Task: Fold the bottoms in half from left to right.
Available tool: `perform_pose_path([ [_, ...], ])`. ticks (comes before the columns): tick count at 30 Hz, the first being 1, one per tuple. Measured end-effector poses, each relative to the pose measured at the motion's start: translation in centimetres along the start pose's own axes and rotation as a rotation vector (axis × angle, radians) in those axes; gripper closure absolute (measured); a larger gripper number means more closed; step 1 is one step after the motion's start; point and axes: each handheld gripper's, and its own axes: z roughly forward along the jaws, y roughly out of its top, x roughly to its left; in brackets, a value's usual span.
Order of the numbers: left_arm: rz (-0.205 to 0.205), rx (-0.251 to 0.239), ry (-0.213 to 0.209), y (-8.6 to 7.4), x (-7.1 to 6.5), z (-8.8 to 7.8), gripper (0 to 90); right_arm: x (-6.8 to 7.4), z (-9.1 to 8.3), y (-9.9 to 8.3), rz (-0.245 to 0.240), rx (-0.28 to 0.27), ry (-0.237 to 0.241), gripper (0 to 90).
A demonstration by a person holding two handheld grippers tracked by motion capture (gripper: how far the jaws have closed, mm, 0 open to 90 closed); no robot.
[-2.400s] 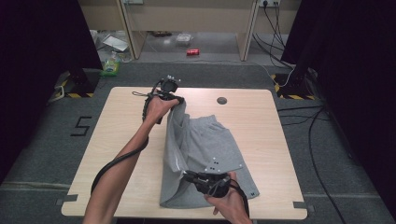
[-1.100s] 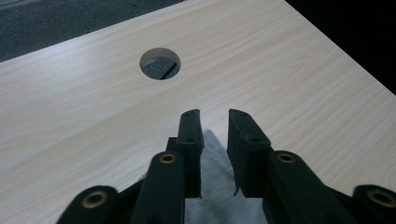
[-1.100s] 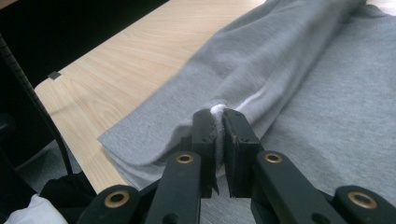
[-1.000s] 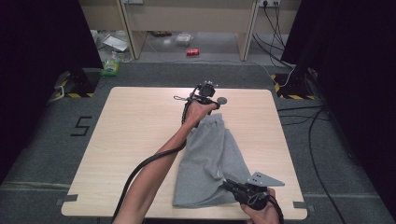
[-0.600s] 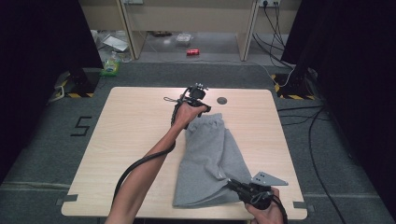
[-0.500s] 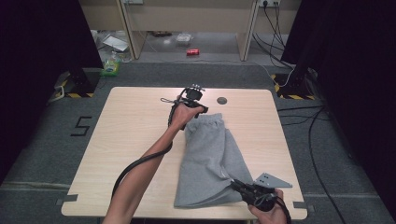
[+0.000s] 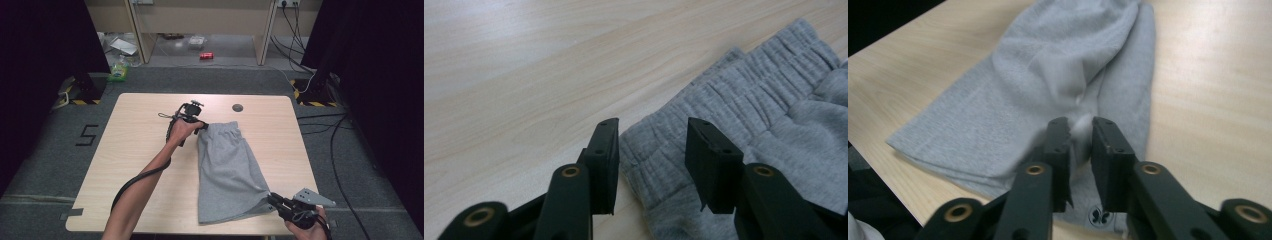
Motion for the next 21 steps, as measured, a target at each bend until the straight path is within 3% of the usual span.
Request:
perform_pose_path([
  [2, 0.0, -0.003, -0.003, -0.1, 0.1, -0.1, 54.0, -0.3, 0.1, -0.2, 0.024, 0.025, 0.001, 65.7],
  [4, -0.006, -0.011, -0.003, -0.1, 0.2, -0.4, 50.2, -0.6, 0.0, 0.0, 0.046, 0.013, -0.011, 56.3],
  [10, -0.028, -0.015, -0.014, -0.4, 0.8, -0.9, 39.9, -0.4, 1.0, 3.2, -0.008, -0.027, -0.006, 50.1],
  [15, -0.053, -0.027, -0.022, -1.1, 1.3, -1.0, 31.0, -0.9, 4.7, 6.6, -0.045, 0.015, -0.016, 51.5],
  [21, -0.055, -0.026, -0.034, -2.2, 1.6, -0.9, 28.1, -2.5, 10.3, 8.0, -0.038, 0.102, -0.039, 52.7],
])
